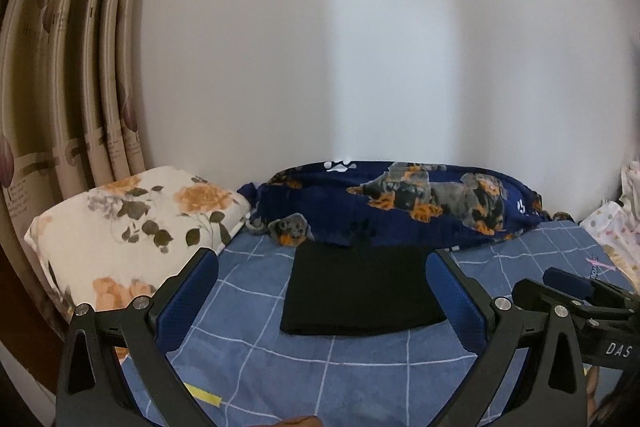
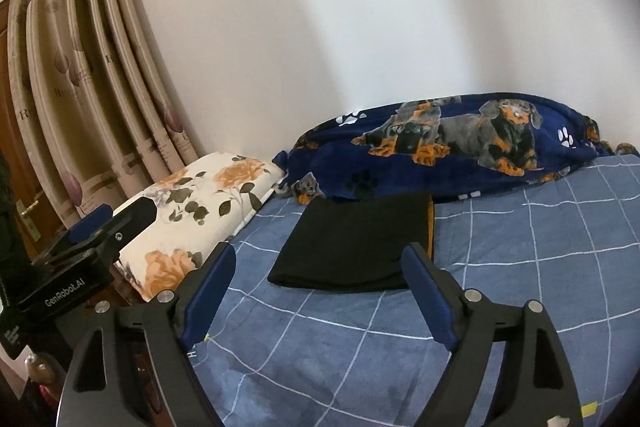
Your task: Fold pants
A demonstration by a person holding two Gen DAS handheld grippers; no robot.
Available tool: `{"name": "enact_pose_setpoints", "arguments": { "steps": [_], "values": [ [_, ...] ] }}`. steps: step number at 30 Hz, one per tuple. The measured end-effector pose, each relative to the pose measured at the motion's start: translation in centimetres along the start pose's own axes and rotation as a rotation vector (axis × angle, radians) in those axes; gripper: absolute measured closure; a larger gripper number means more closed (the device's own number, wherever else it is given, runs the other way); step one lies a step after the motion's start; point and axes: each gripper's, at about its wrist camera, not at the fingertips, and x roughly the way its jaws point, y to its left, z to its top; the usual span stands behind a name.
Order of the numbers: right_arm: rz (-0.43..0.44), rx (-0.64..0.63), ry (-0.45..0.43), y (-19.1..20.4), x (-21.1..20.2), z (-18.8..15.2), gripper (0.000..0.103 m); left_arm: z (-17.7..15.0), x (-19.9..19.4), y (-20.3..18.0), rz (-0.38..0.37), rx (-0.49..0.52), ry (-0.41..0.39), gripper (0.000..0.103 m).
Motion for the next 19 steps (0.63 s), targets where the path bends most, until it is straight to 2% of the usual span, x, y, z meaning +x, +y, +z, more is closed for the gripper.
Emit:
{"name": "enact_pose_setpoints", "arguments": {
  "steps": [12, 15, 19],
  "values": [
    [-0.005, 0.000, 0.039, -0.2, 0.8, -0.6, 0.018, -1.0, 1.2, 0.0, -0.028, -0.001, 0.040, 0.000],
    [-0.006, 0.005, 0.050, -0.4, 1.1, -0.8, 0.018, -1.4, 1.2, -0.2, 0.010, 0.010, 0.011, 0.000],
    [-0.009, 0.005, 0.059, -0.5, 1.5, -0.9, 0.017, -1.4, 1.6, 0.2, 0.003, -0.009, 0.033, 0.000]
  ]
}}
